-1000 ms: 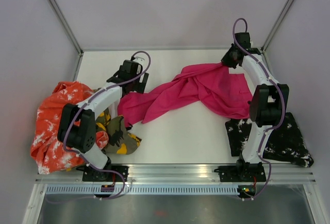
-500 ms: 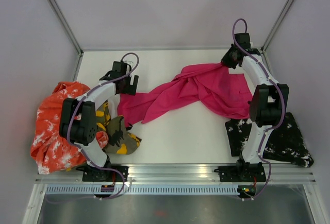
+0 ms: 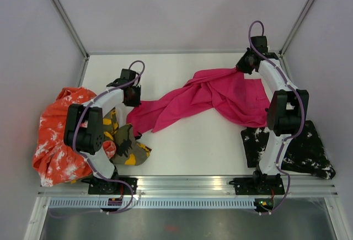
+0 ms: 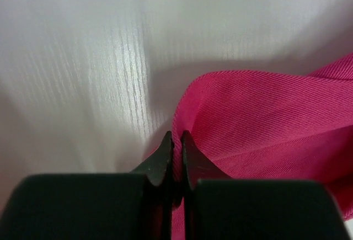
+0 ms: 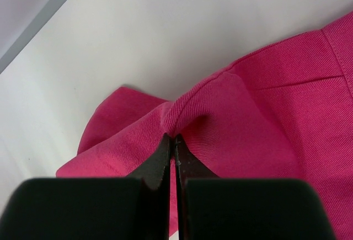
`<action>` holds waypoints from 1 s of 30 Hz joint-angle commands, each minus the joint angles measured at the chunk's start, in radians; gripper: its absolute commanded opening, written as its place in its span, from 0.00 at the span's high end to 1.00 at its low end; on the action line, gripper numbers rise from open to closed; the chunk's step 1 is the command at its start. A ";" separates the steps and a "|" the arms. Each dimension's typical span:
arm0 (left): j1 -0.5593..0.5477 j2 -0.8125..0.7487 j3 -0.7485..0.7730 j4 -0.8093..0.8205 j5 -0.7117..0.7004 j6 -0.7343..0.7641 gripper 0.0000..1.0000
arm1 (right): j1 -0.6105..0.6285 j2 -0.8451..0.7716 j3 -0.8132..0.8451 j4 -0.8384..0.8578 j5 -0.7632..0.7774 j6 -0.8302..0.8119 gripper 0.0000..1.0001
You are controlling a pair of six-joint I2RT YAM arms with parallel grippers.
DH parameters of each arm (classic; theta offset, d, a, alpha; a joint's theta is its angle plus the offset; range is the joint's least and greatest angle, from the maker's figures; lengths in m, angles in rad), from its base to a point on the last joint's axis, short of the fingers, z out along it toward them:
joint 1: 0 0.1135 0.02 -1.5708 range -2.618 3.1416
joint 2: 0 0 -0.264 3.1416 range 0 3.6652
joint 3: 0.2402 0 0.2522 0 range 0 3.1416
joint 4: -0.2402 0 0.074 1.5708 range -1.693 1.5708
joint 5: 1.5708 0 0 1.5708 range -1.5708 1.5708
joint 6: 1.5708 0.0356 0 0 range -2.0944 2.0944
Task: Fold and stack the trousers
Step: Flatten the trousers out
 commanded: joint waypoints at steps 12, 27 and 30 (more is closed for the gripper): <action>0.071 -0.026 0.806 0.117 -0.314 0.161 0.98 | -0.125 0.034 0.429 0.009 -0.029 0.019 1.00; 0.120 -0.059 0.630 0.405 -0.504 0.322 0.98 | -0.128 0.152 0.461 0.024 -0.054 -0.135 1.00; 0.154 -0.014 0.590 0.404 -0.477 0.316 0.98 | -0.128 0.198 0.472 0.024 -0.081 -0.150 1.00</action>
